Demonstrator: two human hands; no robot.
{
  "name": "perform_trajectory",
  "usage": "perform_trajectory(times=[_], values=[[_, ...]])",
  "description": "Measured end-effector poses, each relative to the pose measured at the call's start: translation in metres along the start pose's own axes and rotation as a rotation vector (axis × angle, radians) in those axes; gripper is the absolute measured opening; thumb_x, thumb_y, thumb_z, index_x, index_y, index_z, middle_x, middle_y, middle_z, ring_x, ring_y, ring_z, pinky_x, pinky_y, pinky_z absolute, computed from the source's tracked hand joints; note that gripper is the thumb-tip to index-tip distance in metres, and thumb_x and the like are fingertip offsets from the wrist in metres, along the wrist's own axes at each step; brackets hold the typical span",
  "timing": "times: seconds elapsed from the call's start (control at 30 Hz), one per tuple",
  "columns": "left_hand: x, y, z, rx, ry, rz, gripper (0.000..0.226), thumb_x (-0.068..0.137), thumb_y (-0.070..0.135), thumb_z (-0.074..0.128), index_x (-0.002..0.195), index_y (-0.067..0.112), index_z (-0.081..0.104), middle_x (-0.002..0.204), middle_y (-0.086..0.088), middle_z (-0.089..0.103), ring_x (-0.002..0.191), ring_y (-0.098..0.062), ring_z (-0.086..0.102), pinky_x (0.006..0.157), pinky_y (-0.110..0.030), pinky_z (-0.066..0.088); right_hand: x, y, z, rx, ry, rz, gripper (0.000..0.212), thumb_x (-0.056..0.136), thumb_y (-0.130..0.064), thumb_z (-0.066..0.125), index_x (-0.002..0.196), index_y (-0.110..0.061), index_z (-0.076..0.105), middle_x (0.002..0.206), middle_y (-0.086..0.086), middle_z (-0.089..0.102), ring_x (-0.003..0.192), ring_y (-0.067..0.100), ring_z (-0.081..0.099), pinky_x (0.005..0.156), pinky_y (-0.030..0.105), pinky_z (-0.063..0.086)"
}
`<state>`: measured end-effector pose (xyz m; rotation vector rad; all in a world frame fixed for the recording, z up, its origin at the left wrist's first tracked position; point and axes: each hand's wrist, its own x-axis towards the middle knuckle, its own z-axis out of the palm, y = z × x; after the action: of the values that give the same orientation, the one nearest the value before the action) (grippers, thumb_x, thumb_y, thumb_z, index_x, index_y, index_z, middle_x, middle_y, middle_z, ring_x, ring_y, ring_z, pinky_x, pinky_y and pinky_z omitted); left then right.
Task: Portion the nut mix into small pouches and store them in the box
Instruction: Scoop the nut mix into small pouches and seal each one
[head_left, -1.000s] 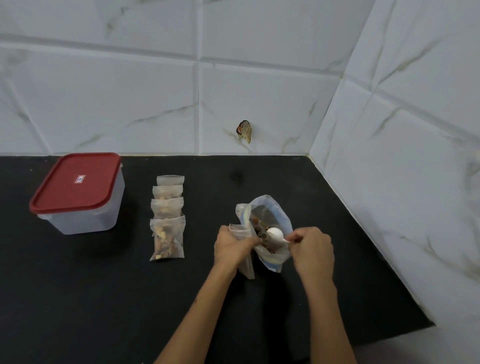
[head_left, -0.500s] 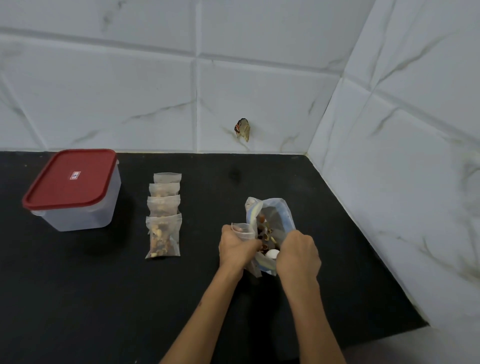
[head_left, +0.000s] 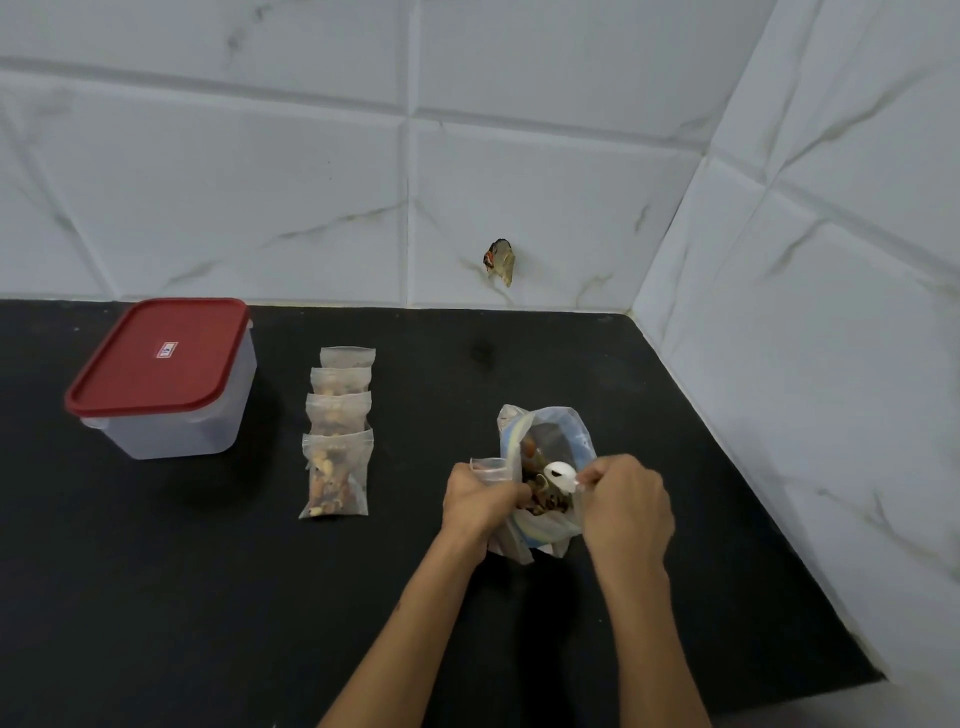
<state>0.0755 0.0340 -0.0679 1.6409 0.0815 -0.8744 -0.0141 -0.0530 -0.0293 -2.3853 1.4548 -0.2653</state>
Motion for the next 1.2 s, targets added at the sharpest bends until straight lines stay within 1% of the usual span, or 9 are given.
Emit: perform_trajectory(times=[0.13,0.27,0.43,0.6,0.73,0.9,0.97,1.07,1.2], values=[[0.000,0.001,-0.001,-0.024,-0.036,-0.030,0.058,0.063,0.009,0.075,0.116,0.014,0.054,0.104,-0.009,0.065,0.092,-0.022,0.065,0.077,-0.040,0.058,0.005,-0.006,0.008,-0.053,0.008,-0.003,0.016,0.091,-0.021,0.062,0.107,-0.019,0.065,0.093,-0.001,0.061,0.076,0.010,0.057,0.061,0.023,0.050],[0.000,-0.001,-0.001,-0.076,-0.077,-0.038,0.053,0.062,0.005,0.070,0.113,0.010,0.059,0.101,-0.014,0.069,0.085,-0.023,0.069,0.060,-0.032,0.057,0.002,-0.010,0.024,-0.111,0.012,-0.047,0.013,0.094,-0.018,0.057,0.102,-0.022,0.066,0.087,-0.003,0.045,0.073,0.008,0.045,0.058,0.021,0.036],[0.000,-0.001,-0.002,-0.155,-0.106,-0.054,0.037,0.070,-0.003,0.064,0.105,0.005,0.065,0.096,-0.018,0.070,0.087,-0.029,0.070,0.077,-0.047,0.059,0.011,-0.014,0.024,-0.129,-0.088,-0.142,0.014,0.095,-0.017,0.053,0.103,-0.020,0.065,0.092,-0.002,0.049,0.079,0.010,0.047,0.062,0.024,0.038],[-0.003,-0.001,-0.001,-0.225,-0.122,-0.059,0.065,0.045,0.007,0.068,0.109,0.001,0.062,0.099,-0.020,0.069,0.088,-0.032,0.070,0.072,-0.048,0.059,0.012,-0.008,0.016,-0.173,-0.169,-0.084,0.008,0.095,-0.021,0.053,0.098,-0.016,0.059,0.089,0.000,0.060,0.080,0.014,0.059,0.067,0.028,0.051],[-0.002,-0.004,-0.001,-0.286,-0.120,-0.062,0.065,0.048,0.004,0.068,0.113,0.000,0.059,0.104,-0.021,0.068,0.090,-0.032,0.069,0.076,-0.048,0.059,0.012,-0.007,0.011,-0.166,-0.211,-0.043,0.008,0.094,-0.024,0.054,0.095,-0.016,0.055,0.089,0.002,0.060,0.081,0.016,0.061,0.074,0.031,0.054],[-0.004,-0.005,0.001,-0.289,-0.139,-0.028,0.077,0.038,0.010,0.070,0.114,0.002,0.060,0.104,-0.019,0.069,0.093,-0.030,0.070,0.078,-0.044,0.059,0.024,0.002,0.019,0.084,-0.330,0.101,0.013,0.089,-0.024,0.057,0.095,-0.014,0.063,0.089,0.003,0.062,0.081,0.019,0.061,0.071,0.035,0.051],[-0.006,-0.004,0.001,-0.274,-0.144,-0.028,0.071,0.045,0.006,0.072,0.115,0.002,0.059,0.104,-0.018,0.068,0.091,-0.029,0.069,0.072,-0.039,0.059,0.028,0.009,0.020,0.280,-0.371,0.210,0.014,0.085,-0.019,0.060,0.096,-0.011,0.064,0.090,0.006,0.063,0.082,0.020,0.062,0.076,0.038,0.054],[-0.006,-0.004,0.001,-0.228,-0.164,-0.014,0.070,0.048,0.005,0.074,0.115,-0.001,0.058,0.100,-0.016,0.068,0.085,-0.025,0.069,0.062,-0.032,0.056,0.030,0.014,0.018,0.450,-0.424,0.318,0.018,0.085,-0.017,0.063,0.100,-0.007,0.065,0.092,0.011,0.066,0.082,0.022,0.063,0.065,0.033,0.052],[-0.008,-0.004,0.000,-0.116,-0.122,0.007,0.066,0.052,0.012,0.081,0.114,0.008,0.059,0.104,-0.012,0.069,0.091,-0.023,0.069,0.076,-0.041,0.060,0.030,0.018,0.013,0.562,-0.412,0.342,0.014,0.084,-0.014,0.066,0.096,-0.008,0.069,0.088,0.012,0.067,0.074,0.019,0.060,0.063,0.031,0.048]])
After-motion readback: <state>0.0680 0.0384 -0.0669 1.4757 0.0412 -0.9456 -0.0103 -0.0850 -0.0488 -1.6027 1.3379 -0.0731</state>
